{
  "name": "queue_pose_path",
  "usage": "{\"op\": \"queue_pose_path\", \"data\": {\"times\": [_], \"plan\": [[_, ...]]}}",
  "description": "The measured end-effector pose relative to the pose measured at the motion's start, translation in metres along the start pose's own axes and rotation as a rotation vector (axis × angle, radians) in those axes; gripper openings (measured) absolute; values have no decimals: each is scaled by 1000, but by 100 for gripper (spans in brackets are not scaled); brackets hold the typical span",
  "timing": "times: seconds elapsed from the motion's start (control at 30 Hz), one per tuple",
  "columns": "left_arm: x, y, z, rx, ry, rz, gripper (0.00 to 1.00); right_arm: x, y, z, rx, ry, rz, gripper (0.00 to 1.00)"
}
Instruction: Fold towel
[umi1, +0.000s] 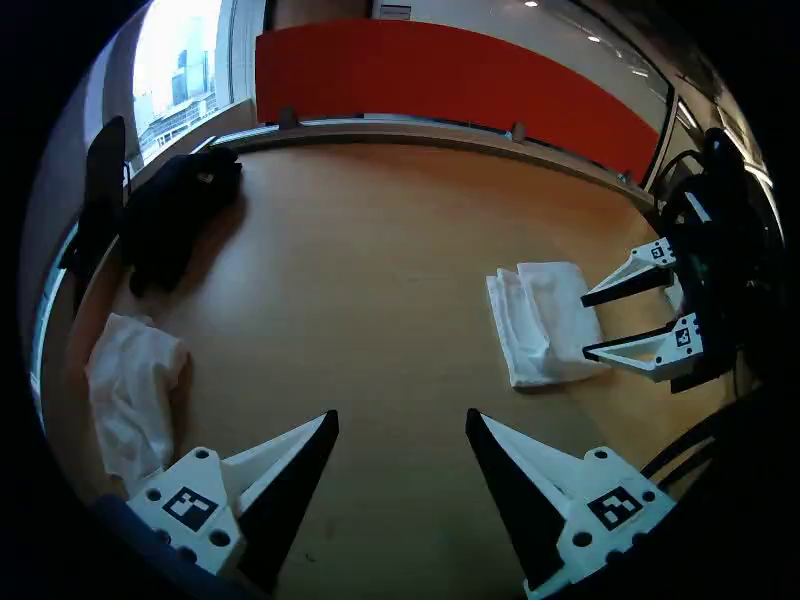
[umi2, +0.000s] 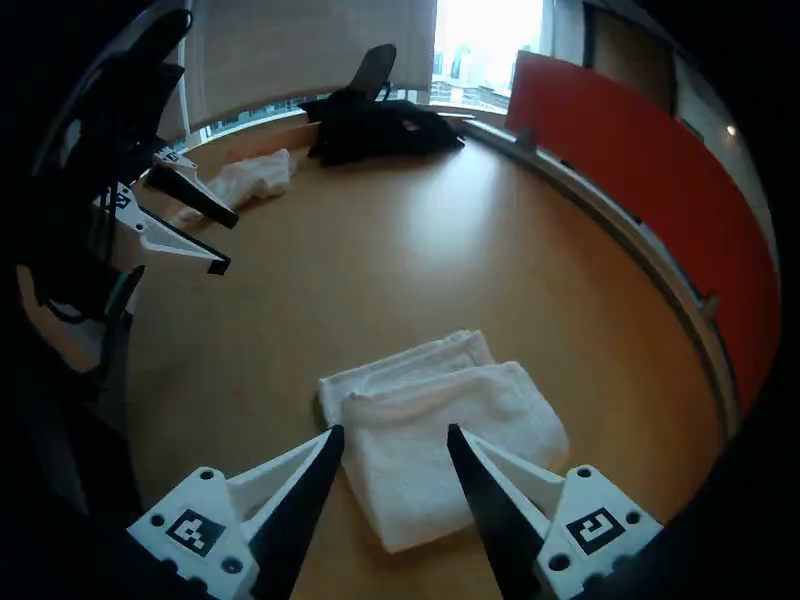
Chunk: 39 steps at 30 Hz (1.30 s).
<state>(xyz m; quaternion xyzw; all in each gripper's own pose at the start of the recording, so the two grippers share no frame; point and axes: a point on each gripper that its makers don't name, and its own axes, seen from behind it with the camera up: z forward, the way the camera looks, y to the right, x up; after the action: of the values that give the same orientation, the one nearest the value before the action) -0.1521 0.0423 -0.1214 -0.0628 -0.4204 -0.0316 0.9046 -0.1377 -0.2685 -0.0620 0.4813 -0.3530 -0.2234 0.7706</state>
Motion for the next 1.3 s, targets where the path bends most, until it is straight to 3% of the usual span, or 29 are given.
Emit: {"op": "queue_pose_path", "data": {"times": [1.03,1.2,1.3], "plan": [[-2,-1,-1,4,0,2,95,-82,2,-21,-74,-104,115,79],[-1,-1,-1,3,1,2,95,-94,-1,-18,-73,-129,132,75],[-2,-1,-1,2,1,2,94,-98,-2,-16,-69,-137,145,67]]}}
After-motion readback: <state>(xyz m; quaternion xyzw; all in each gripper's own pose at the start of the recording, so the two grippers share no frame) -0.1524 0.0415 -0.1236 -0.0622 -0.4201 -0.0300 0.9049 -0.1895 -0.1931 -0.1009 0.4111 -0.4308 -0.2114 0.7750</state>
